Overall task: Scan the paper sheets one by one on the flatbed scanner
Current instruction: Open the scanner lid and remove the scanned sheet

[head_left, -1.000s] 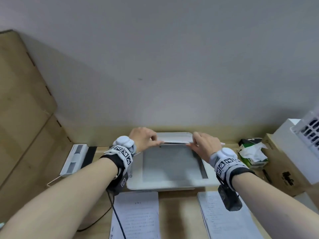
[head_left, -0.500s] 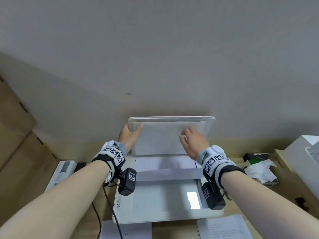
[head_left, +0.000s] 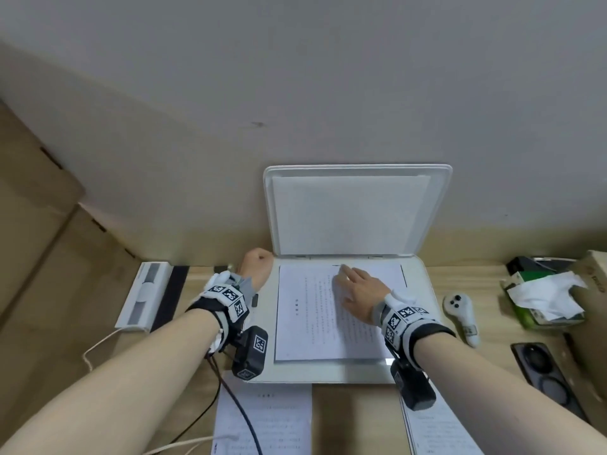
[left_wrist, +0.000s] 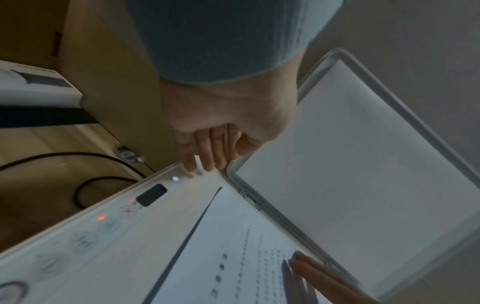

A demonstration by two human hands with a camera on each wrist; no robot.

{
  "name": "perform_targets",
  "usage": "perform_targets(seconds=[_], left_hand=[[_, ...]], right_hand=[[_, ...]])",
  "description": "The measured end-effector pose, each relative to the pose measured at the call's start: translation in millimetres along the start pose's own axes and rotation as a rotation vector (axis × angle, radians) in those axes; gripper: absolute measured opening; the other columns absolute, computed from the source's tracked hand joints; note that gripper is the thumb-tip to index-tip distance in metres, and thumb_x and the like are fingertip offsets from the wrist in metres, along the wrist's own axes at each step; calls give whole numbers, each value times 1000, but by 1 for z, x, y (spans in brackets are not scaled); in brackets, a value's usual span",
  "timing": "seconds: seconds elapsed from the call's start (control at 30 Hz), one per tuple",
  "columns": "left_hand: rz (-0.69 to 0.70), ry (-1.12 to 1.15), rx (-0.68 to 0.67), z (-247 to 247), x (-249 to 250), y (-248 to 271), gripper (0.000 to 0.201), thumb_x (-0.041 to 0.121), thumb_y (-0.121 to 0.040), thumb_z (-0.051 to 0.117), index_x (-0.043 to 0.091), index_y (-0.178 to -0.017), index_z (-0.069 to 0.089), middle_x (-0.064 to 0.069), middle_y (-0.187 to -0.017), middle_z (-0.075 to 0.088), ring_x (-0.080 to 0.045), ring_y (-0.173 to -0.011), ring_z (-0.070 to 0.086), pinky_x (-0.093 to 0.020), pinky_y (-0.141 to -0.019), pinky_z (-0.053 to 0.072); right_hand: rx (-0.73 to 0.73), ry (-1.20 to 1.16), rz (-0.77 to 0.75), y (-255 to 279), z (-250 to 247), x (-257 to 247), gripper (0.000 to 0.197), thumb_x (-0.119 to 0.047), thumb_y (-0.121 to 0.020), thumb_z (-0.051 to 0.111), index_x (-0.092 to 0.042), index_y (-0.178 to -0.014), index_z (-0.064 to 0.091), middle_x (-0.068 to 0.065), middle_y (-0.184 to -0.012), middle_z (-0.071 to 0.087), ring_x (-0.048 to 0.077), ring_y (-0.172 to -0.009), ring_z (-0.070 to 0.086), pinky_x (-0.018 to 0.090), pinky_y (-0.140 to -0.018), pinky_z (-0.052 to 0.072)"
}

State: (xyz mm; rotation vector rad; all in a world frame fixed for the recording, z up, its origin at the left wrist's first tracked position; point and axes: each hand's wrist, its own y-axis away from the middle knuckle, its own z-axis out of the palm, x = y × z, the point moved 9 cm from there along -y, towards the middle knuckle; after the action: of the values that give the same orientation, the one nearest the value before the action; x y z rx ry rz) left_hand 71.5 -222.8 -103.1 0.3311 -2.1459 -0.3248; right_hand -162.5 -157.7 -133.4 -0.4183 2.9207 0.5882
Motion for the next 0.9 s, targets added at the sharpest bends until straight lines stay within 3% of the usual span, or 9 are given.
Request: perform_targets(seconds=[0.13, 0.23, 0.3, 0.37, 0.47, 0.53, 0.63, 0.73, 0.9], left_hand=[[-26, 48, -64, 1, -18, 30, 25, 11, -95, 44, 18, -88, 68, -6, -102, 72, -20, -81, 60, -33, -74, 52], [0, 44, -124, 1, -27, 60, 23, 11, -93, 48, 16, -85, 69, -3, -90, 72, -19, -79, 61, -29, -71, 50], [-2, 13, -186, 8, -32, 76, 16, 15, -91, 55, 10, -85, 69, -4, -82, 72, -19, -71, 61, -25, -59, 47], [-47, -65, -348, 19, -49, 102, 27, 28, -91, 60, 3, -87, 70, -7, -76, 74, -20, -61, 64, -24, -51, 46], [-152, -248, -636, 41, -81, 138, 59, 52, -90, 61, -6, -94, 70, -14, -78, 76, -25, -63, 68, -29, -61, 51], [-165, -364, -716, 50, -100, 157, 67, 60, -88, 58, -5, -99, 68, -14, -81, 76, -25, -68, 71, -30, -66, 51], [-125, -389, -659, 61, -111, 163, 58, 54, -91, 56, -2, -96, 67, -11, -80, 76, -24, -71, 74, -30, -69, 54], [-96, -277, -531, 72, -116, 168, 42, 40, -90, 64, -1, -88, 69, -12, -75, 75, -20, -60, 71, -29, -62, 53], [-47, -92, -507, 100, -118, 193, 20, 21, -86, 71, 2, -78, 70, -11, -72, 74, -22, -68, 72, -25, -57, 51]], right_hand=[[-83, 24, 81, 16, 12, -11, 56, -12, -95, 44, -20, -148, 28, 2, -160, 20, 26, -144, 26, 53, -110, 37], [-69, 79, 168, 34, 18, -15, 50, -13, -96, 43, -17, -144, 32, 7, -149, 32, 31, -135, 34, 51, -103, 41], [-32, 105, 193, 42, 22, -12, 41, -17, -95, 44, -16, -136, 38, 8, -135, 42, 31, -124, 40, 45, -92, 44], [-3, 99, 222, 60, 30, -15, 38, -21, -95, 44, -15, -132, 40, 9, -127, 44, 31, -120, 40, 45, -92, 44], [26, 95, 220, 81, 44, -15, 36, -23, -96, 39, -14, -131, 40, 10, -120, 44, 32, -115, 40, 46, -90, 46], [55, 71, 207, 101, 55, -19, 31, -23, -96, 39, -14, -125, 43, 9, -115, 44, 31, -111, 40, 44, -84, 48], [100, 46, 150, 121, 63, -25, 24, -23, -97, 41, -16, -119, 48, 7, -110, 43, 30, -107, 41, 42, -80, 47], [116, 11, 147, 146, 68, -25, 18, -24, -98, 42, -19, -109, 56, 6, -108, 45, 28, -108, 43, 40, -82, 45], [119, 43, 320, 188, 58, 14, 28, -25, -99, 40, -16, -117, 59, 6, -120, 50, 27, -118, 45, 39, -87, 44]])
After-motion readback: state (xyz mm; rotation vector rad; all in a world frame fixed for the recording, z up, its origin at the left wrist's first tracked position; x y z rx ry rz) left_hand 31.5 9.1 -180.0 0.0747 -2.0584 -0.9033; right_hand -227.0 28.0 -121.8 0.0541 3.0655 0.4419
